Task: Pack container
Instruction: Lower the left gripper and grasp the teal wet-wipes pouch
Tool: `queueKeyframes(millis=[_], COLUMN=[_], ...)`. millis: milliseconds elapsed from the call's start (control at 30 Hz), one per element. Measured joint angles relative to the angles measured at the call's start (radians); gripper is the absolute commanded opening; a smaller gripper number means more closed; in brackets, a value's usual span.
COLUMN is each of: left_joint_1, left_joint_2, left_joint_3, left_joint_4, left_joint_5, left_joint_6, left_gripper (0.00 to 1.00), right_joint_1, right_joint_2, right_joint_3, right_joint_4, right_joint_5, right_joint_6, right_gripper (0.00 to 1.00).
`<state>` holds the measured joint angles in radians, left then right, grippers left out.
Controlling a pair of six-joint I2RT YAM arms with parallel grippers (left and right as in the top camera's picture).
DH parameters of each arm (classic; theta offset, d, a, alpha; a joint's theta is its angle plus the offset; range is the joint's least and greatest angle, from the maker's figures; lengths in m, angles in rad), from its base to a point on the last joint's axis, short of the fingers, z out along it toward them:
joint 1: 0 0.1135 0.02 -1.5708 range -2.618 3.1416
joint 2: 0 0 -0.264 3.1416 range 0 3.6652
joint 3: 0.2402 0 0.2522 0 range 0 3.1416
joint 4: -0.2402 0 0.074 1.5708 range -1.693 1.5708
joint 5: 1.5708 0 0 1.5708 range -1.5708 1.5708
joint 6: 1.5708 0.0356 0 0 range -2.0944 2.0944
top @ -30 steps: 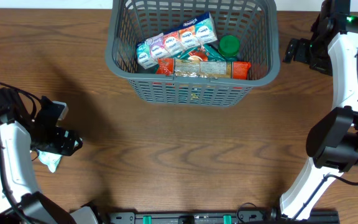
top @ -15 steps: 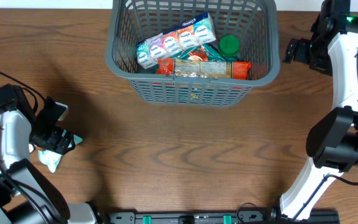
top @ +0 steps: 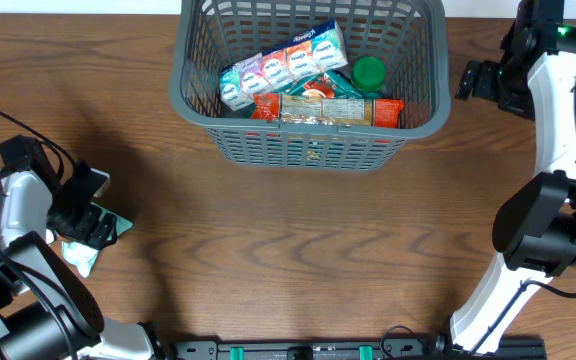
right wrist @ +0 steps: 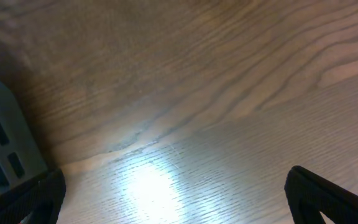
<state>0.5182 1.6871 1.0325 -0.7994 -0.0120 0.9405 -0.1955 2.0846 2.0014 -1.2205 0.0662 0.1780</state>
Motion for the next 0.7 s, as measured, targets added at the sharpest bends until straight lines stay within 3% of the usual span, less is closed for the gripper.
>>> queueKeyframes(millis=[467,633,700], left_joint_1=[0.004,0.004,0.004], left_joint_2=[0.000,0.000,0.000], left_joint_3=[-0.107,-0.123,-0.123], left_joint_4=[0.093,0.101,0.101], left_joint_5=[-0.005,-0.007,-0.005], left_joint_6=[0.000,0.001,0.002], left_gripper=[1.00,0.87,0.86], right_joint_1=[0.000,0.000,0.000], right_joint_2=[0.000,0.000,0.000], right_joint_3=[0.000,0.000,0.000], right_joint_4=[-0.010,-0.021,-0.024], right_joint_5=[0.002,0.002,0.002], right_joint_6=[0.000,0.000,0.000], right_gripper=[0.99,0.99,0.99])
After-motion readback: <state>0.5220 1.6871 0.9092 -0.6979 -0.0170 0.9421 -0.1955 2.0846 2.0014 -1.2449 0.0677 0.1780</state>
